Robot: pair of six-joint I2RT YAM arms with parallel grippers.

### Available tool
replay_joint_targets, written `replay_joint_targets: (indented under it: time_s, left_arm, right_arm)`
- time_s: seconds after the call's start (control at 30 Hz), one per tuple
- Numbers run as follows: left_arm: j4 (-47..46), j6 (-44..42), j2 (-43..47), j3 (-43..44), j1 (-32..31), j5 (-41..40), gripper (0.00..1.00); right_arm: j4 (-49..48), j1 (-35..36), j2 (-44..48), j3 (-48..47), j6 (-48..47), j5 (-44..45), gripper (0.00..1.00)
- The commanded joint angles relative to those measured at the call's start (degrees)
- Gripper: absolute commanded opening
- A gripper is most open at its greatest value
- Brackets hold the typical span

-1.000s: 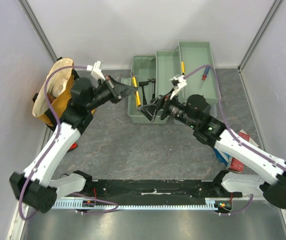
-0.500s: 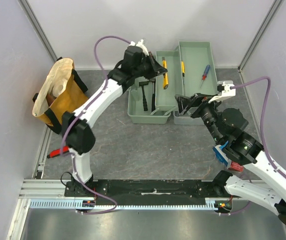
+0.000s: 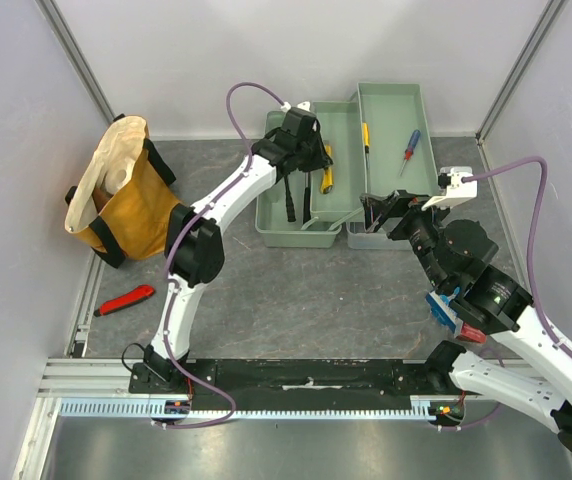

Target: Pack the tool kit

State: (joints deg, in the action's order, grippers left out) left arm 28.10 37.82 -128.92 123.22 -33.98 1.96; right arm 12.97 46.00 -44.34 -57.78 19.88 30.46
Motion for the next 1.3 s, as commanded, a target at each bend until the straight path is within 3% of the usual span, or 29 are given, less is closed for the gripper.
replay_joint_targets:
  time_s: [0.0,0.27,0.53,0.67,0.97,1.17,1.27]
  left_arm:
    - [0.73,-5.12,0.34,2.64,-1.18,-6.08,0.24]
    - [1.52,-5.92,1.92,2.38,-1.53,-8.46,0.51]
    - [-0.76,-7.06,12.45,-2.09,-1.79,-8.9,0.53]
    - [-3.66,-7.76,23.25,-11.83,-1.88,-12.75,0.53]
    - [-2.7,-4.35,47.86,-41.62,-0.48,-29.8,0.55]
    - [1.25,7.16,59.65,-62.36,7.24,-29.47,0.58]
    - [5.64,12.43,61.51,-67.48,11.2,-28.33,0.59]
  right_arm:
    - [-0.05,0.06,0.04,0.21,-0.1,1.01,0.98]
    - [0.47,0.14,0.39,0.21,0.51,1.01,0.98]
    - [0.74,0.06,-0.57,-0.4,0.86,-0.22,0.98]
    - [0.65,0.14,-1.8,-0.49,1.39,-1.54,0.98]
    - [-0.31,0.14,-5.41,-1.2,3.23,-5.06,0.98]
    - [-1.37,0.06,-7.69,-1.9,4.11,-7.08,0.98]
    - [-1.19,0.06,-8.92,-2.25,4.82,-7.08,0.98]
